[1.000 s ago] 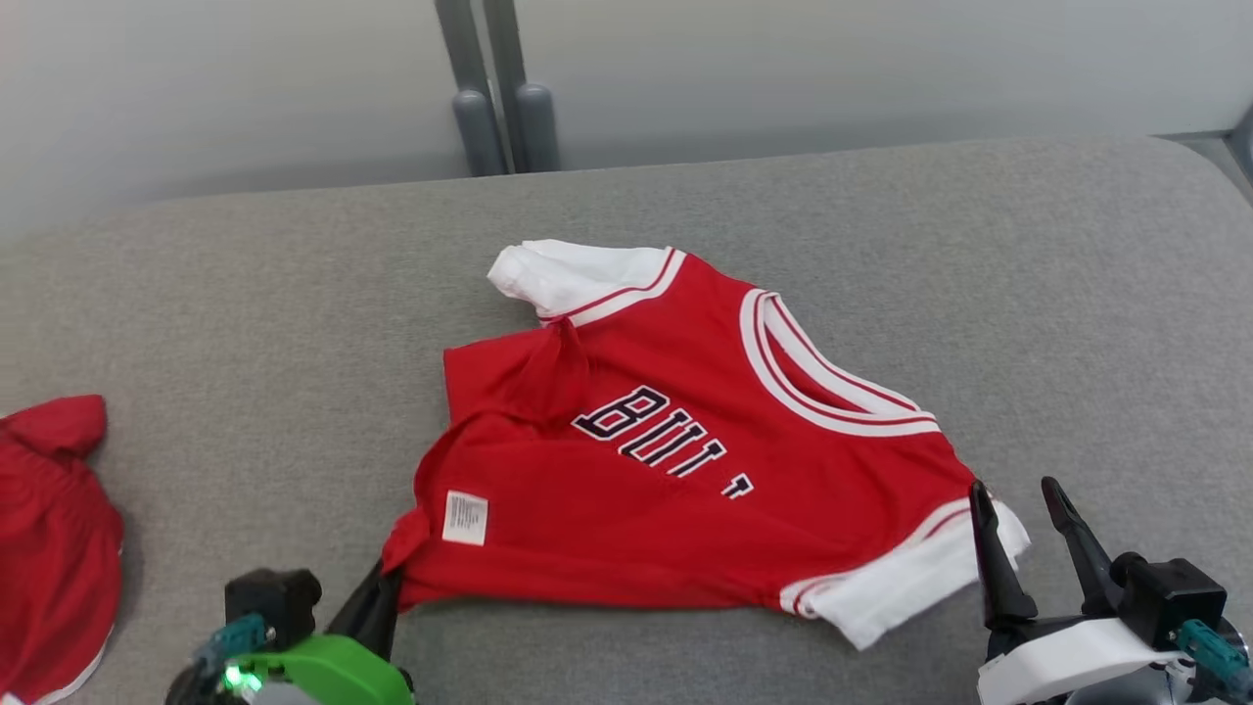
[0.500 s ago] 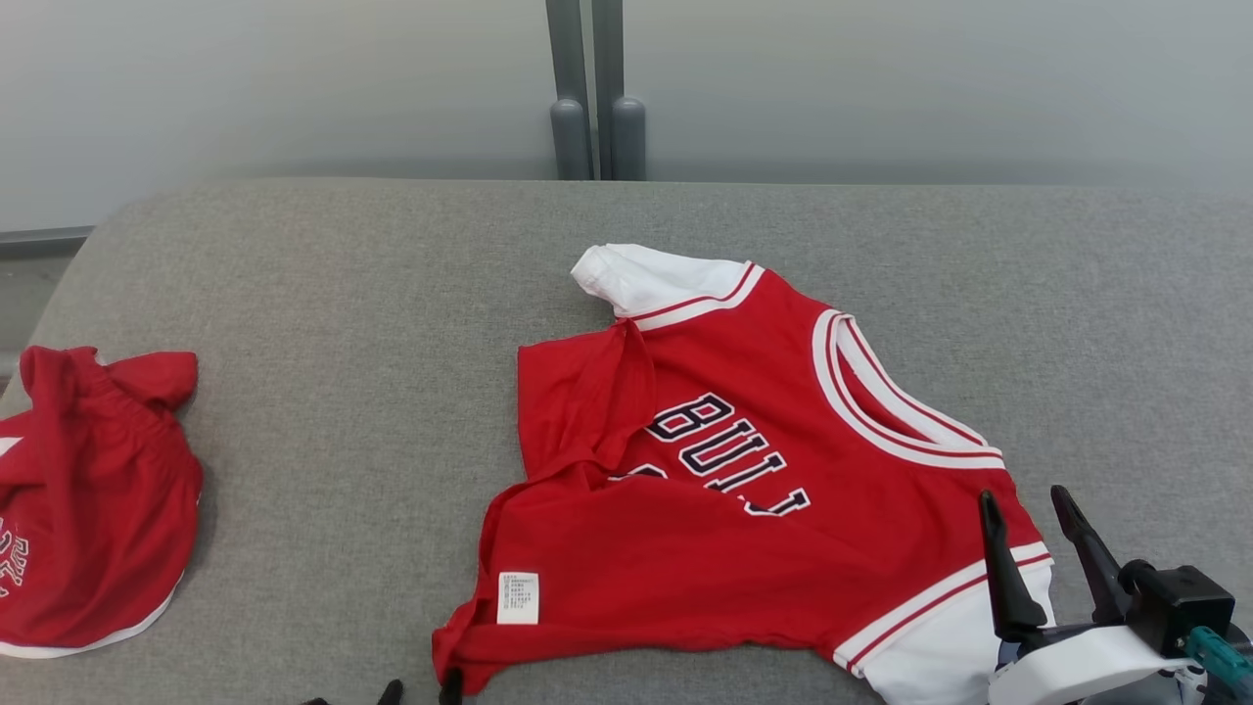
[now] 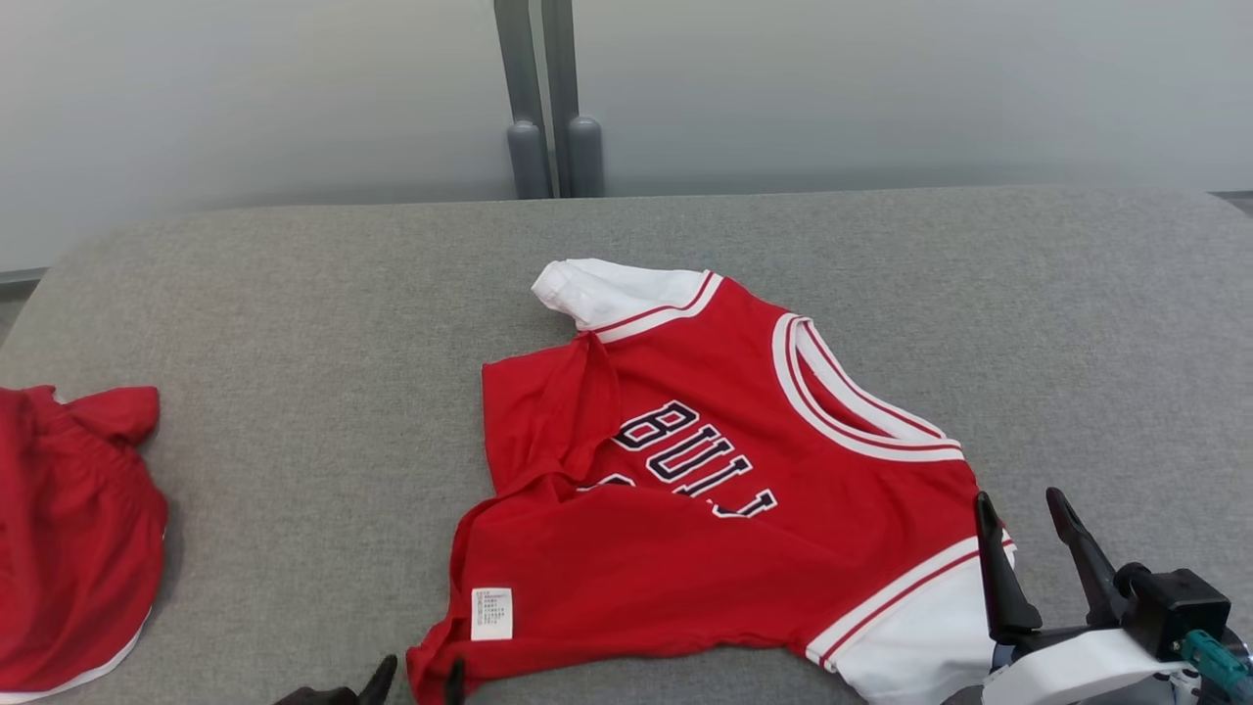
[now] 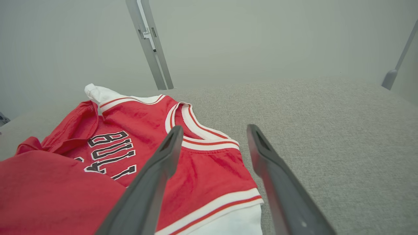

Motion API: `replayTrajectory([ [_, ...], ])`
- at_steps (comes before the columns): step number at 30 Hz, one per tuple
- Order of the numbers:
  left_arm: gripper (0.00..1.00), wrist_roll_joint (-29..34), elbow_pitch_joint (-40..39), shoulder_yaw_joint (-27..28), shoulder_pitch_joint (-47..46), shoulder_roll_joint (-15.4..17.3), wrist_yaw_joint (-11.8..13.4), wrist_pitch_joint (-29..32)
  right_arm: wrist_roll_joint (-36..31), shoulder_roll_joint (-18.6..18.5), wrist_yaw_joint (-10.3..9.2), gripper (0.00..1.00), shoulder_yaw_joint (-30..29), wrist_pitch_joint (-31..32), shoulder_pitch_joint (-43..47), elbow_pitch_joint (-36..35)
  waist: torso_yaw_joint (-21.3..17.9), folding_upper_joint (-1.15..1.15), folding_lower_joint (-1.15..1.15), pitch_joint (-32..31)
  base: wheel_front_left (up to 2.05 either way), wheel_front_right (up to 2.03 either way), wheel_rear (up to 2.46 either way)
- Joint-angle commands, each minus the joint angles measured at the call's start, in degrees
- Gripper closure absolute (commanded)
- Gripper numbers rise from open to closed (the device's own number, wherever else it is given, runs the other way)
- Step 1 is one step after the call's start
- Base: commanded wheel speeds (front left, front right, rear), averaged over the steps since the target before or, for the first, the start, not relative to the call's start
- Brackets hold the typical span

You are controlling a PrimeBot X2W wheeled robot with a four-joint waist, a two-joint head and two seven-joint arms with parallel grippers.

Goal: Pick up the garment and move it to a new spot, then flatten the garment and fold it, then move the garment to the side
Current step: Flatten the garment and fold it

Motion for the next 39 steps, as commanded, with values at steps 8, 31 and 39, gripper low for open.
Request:
replayTrajectory([
  [8, 0.67, 2.1, -4.0, 0.1, -0.4, 3.7, 4.6, 4.6, 0.2, 0.9, 0.0, 0.0, 0.1, -0.2, 0.0, -0.3, -2.1, 0.0, 0.0, 0.0, 0.0, 0.0, 0.0],
  [31, 0.0, 2.8, -14.1, -1.0, 0.9, 8.6, 6.8, 10.7, 0.3, 1.0, 0.0, 0.0, 0.4, -0.2, -0.5, 0.5, -1.1, 0.0, 0.0, -0.3, 0.0, 0.0, 0.0],
  [39, 0.0, 4.9, -12.7, -3.1, -0.7, 8.7, 8.5, 13.8, 0.4, 0.7, 0.0, 0.0, 1.0, -0.2, -1.4, 0.2, -2.6, 0.0, 0.0, 1.0, 0.0, 0.0, 0.0],
])
